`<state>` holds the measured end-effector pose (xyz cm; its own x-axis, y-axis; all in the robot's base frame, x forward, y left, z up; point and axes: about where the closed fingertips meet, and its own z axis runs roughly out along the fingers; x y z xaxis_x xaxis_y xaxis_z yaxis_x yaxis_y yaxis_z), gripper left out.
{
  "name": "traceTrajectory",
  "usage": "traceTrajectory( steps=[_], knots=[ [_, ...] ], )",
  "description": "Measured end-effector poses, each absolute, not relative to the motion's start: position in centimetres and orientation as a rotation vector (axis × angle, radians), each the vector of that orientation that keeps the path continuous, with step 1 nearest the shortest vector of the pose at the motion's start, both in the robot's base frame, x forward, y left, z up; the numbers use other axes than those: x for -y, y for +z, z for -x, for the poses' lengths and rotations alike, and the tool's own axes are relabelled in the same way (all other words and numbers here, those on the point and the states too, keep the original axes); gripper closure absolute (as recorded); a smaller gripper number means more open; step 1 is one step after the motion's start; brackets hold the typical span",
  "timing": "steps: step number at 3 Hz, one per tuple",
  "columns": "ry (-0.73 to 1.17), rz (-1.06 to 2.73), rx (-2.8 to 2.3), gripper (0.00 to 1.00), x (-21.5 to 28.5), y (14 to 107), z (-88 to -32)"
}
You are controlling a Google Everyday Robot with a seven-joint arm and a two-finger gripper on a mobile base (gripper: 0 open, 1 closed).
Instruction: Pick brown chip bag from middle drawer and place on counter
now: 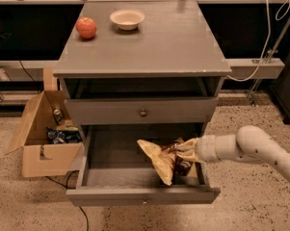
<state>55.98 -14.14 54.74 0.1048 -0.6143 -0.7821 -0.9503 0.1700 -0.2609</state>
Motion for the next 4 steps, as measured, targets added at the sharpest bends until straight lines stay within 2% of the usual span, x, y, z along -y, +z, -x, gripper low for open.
traceTrajectory(
  steps=[1, 2, 4],
  knots=[
    [0.474, 1.495, -1.549, 1.0, 16.5, 60.1, -55.6],
    [0.474, 1.495, -1.549, 1.0, 16.5, 60.1, -55.6],
    [0.398, 1.473, -1.398, 1.0, 16.4, 70.5, -55.5]
  ],
)
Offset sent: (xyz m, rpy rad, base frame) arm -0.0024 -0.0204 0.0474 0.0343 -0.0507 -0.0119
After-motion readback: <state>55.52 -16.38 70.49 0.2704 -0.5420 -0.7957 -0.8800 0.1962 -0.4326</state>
